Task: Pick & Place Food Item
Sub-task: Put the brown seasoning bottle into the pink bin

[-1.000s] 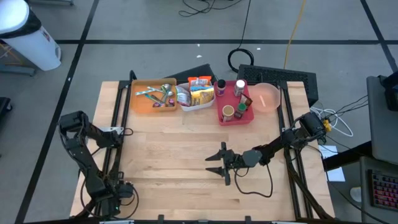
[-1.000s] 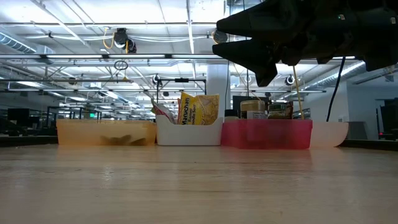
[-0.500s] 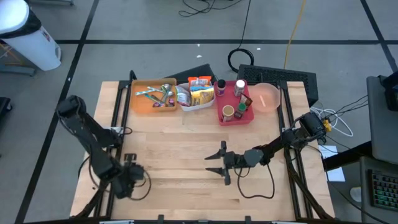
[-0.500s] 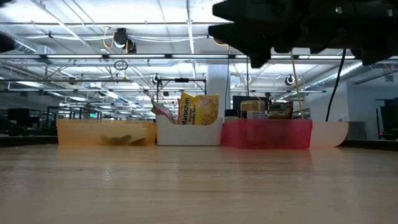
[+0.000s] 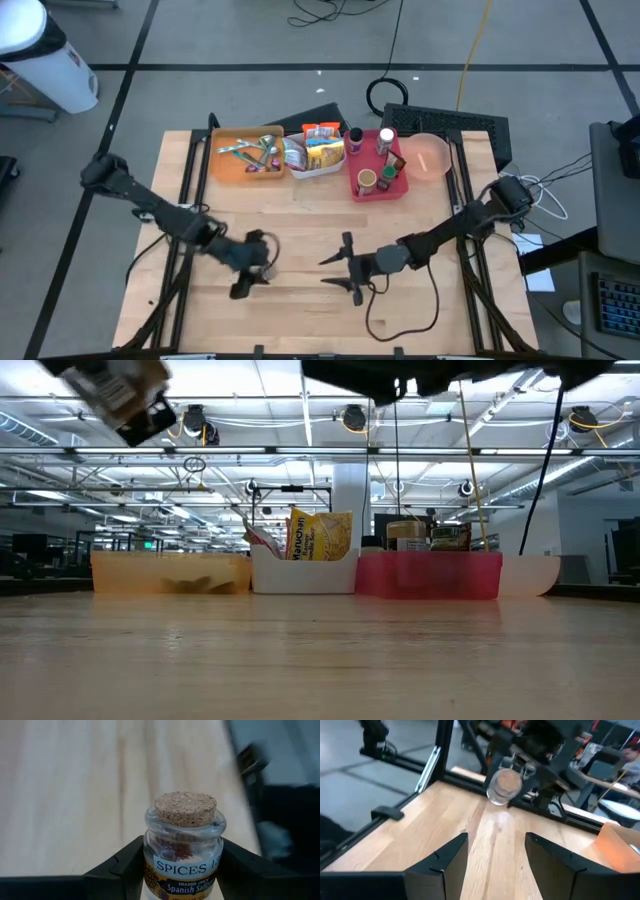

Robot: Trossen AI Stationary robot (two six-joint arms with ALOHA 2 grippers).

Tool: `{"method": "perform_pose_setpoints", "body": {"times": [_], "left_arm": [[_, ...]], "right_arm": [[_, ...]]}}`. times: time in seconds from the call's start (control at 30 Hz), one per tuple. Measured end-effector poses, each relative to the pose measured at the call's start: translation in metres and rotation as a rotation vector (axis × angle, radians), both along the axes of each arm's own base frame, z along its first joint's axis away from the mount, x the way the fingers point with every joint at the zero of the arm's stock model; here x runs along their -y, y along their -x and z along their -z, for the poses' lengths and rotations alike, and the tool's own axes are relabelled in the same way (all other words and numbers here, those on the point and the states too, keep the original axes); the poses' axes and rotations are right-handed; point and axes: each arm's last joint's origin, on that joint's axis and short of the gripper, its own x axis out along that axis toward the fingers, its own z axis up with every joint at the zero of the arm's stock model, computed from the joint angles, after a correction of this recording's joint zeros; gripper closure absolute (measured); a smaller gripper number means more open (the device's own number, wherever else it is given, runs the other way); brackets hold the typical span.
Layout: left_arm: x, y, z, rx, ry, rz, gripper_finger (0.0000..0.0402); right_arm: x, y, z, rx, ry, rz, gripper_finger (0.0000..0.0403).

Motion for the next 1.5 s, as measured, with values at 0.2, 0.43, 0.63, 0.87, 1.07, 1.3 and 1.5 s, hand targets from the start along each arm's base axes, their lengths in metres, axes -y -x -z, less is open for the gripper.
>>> {"method": "perform_pose_setpoints", "body": {"times": [0.2, 0.43, 0.63, 0.87, 1.07, 1.3, 1.5], "left_arm": [[-0.026, -0.036, -0.008, 0.102, 0.26, 0.11, 0.0203], [-0.056, -0.064, 0.011, 0.063, 0.41, 0.137, 0.0203], [-0.067, -0.083, 0.021, 0.106, 0.497, 0.199, 0.0203], [-0.075, -0.112, 0.025, 0.058, 0.609, 0.195, 0.0203], [-0.073, -0.14, 0.027, 0.015, 0.671, 0.271, 0.0203], [-0.091, -0.159, 0.025, 0.042, 0.669, 0.286, 0.0203], [-0.108, -0.158, 0.028, 0.026, 0.667, 0.234, 0.0203]], "right_arm": [[-0.013, 0.0, -0.019, -0.073, 0.126, -0.042, 0.0211], [-0.014, 0.004, -0.037, -0.076, 0.169, -0.056, 0.02], [-0.007, 0.015, -0.053, -0.097, 0.176, -0.057, 0.0156], [-0.004, 0.016, -0.049, -0.154, 0.188, -0.154, 0.0113], [0.015, 0.009, -0.044, -0.201, 0.276, -0.11, 0.011], [0.028, 0.007, -0.039, -0.22, 0.311, -0.152, 0.0108], [0.038, 0.006, -0.031, -0.218, 0.331, -0.169, 0.0109]]}}
